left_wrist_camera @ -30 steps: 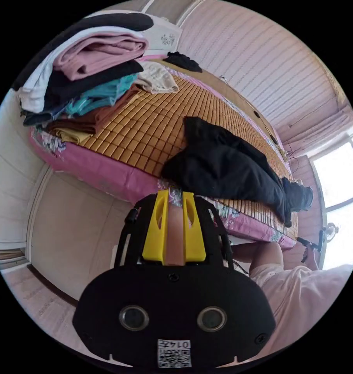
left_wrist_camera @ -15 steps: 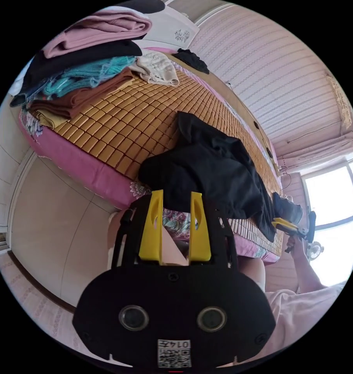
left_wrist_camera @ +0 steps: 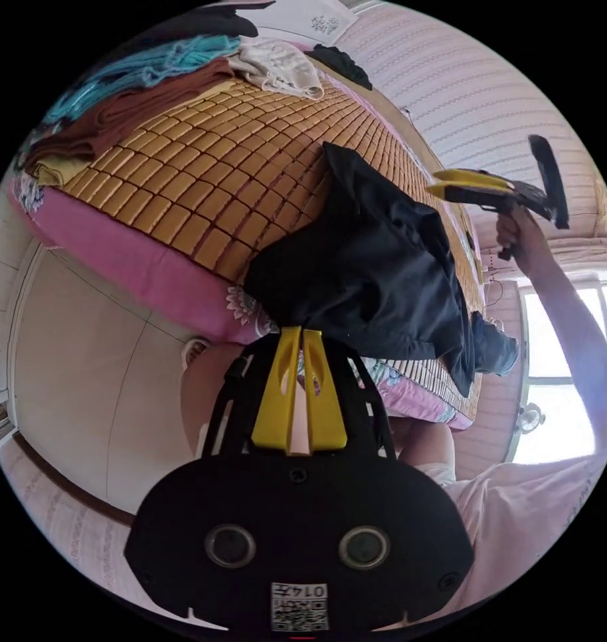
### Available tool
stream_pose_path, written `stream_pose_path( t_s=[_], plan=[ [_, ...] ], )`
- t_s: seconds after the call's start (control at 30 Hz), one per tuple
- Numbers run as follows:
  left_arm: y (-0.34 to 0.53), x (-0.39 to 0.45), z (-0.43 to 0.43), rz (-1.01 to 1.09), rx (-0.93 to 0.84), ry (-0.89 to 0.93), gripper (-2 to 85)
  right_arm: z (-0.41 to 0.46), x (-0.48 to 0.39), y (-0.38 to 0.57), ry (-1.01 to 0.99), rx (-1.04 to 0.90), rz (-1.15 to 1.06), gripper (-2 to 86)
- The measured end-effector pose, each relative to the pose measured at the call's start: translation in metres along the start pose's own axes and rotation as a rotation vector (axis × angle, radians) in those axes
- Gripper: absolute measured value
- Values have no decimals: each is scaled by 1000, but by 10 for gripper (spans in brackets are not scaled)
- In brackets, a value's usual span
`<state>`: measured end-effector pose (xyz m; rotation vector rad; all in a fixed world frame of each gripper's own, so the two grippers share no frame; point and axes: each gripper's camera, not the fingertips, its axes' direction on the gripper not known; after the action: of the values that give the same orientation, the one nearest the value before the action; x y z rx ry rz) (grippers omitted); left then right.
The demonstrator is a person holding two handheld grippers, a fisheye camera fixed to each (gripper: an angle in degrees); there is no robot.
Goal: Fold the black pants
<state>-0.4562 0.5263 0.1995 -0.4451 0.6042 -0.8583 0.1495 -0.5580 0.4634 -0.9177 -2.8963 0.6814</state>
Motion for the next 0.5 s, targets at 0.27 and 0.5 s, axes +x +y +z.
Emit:
stream_pose_path(
  t_s=[0.27, 0.5],
  plan=[
    [29, -35, -14, -159, 83, 86, 119, 86, 15, -56, -78, -279, 60, 127],
    [45, -5, 2, 0, 62, 97, -7, 0, 38, 28, -163, -6, 149, 12]
  ],
)
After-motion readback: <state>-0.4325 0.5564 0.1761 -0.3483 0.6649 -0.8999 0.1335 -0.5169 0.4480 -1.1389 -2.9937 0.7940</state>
